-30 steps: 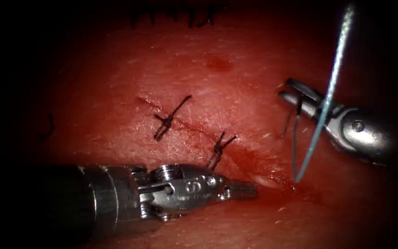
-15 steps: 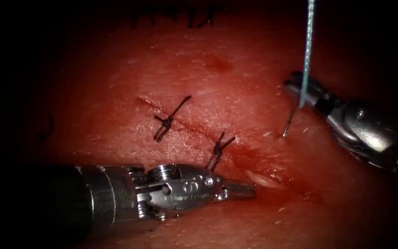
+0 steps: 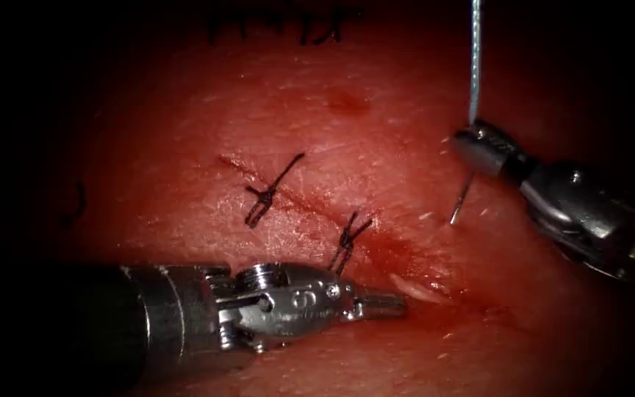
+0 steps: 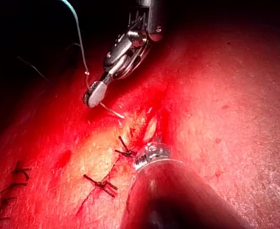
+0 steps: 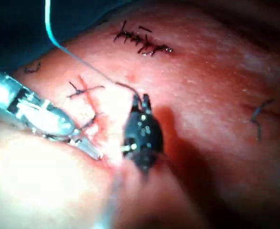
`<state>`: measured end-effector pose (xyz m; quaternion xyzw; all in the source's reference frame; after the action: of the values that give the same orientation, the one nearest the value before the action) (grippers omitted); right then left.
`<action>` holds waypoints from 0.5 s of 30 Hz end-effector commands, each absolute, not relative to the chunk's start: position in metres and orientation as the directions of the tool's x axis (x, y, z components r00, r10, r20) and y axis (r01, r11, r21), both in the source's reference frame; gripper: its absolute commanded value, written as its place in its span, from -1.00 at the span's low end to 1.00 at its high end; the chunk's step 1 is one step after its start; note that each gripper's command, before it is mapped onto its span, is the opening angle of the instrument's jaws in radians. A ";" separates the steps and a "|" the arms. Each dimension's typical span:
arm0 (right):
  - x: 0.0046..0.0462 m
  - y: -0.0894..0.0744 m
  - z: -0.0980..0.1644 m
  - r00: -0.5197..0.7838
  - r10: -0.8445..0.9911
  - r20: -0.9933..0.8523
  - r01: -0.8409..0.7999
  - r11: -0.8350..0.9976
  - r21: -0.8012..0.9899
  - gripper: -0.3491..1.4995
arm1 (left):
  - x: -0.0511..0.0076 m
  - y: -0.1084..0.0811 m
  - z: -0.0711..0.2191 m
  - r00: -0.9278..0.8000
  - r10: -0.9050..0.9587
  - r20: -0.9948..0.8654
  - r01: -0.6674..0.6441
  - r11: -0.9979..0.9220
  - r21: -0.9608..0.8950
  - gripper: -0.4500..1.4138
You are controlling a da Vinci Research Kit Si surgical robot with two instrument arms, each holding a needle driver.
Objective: Wound Closure
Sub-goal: Right hand throws needle into the skin above the incision
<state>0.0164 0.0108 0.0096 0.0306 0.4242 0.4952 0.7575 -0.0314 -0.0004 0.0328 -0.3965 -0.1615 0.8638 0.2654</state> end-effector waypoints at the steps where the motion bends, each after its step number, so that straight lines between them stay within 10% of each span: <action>1: 0.0172 0.010 0.010 0.137 0.790 -0.597 -0.718 0.495 0.490 -1.00 | -0.0318 0.000 0.033 -0.545 0.586 -0.599 -0.329 -0.807 -0.490 -1.00; 15: 0.0178 0.009 0.010 0.068 0.883 -0.464 -0.668 0.385 0.637 -1.00 | -0.0317 0.000 0.033 -0.545 0.586 -0.599 -0.328 -0.807 -0.491 -1.00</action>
<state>0.0172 0.0090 0.0094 0.1285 0.4189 0.5401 0.7186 -0.0312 -0.0002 0.0327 -0.3968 -0.1626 0.8636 0.2650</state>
